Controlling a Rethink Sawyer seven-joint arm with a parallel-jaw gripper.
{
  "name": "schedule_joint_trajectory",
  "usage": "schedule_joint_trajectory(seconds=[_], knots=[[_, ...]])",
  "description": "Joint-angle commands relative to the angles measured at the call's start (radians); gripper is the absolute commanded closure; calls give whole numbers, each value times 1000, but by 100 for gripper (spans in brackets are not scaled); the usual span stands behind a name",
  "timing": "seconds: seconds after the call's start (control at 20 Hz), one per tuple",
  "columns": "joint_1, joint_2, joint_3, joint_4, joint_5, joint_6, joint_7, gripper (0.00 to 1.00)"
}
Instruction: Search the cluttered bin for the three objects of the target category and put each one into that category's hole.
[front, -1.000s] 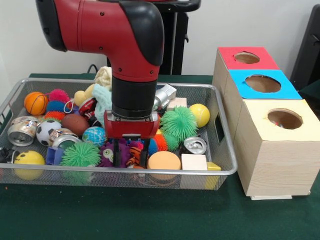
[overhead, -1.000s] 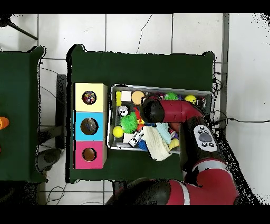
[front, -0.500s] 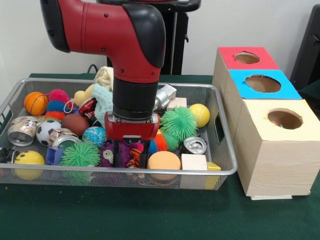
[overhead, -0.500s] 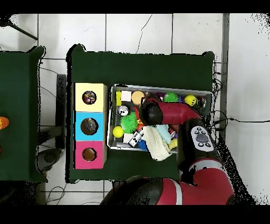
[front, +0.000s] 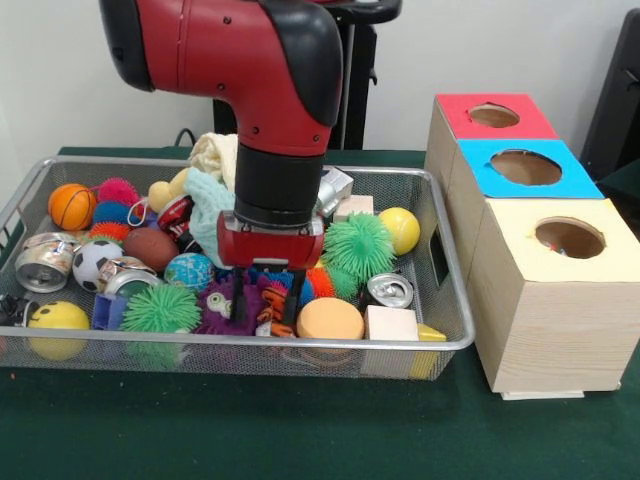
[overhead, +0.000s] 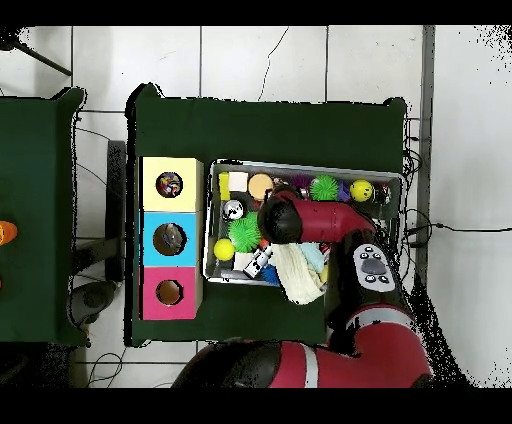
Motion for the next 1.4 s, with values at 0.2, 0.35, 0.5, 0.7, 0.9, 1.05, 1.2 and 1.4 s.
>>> schedule_joint_trajectory(seconds=[0.2, 0.35, 0.5, 0.7, 0.9, 1.05, 1.2, 1.4], knots=[[77, -34, 43, 233, 95, -13, 274, 0], [102, -36, 27, 236, 118, -20, 279, 0], [115, -35, 21, 238, 142, -18, 269, 0], [122, -19, 14, 232, 162, -39, 254, 0], [97, 23, 18, 204, 161, -61, 218, 0], [70, 50, 20, 164, 143, -61, 174, 0], [57, 61, 15, 134, 132, -51, 151, 0], [14, 26, 28, 123, 106, 19, 83, 0]])
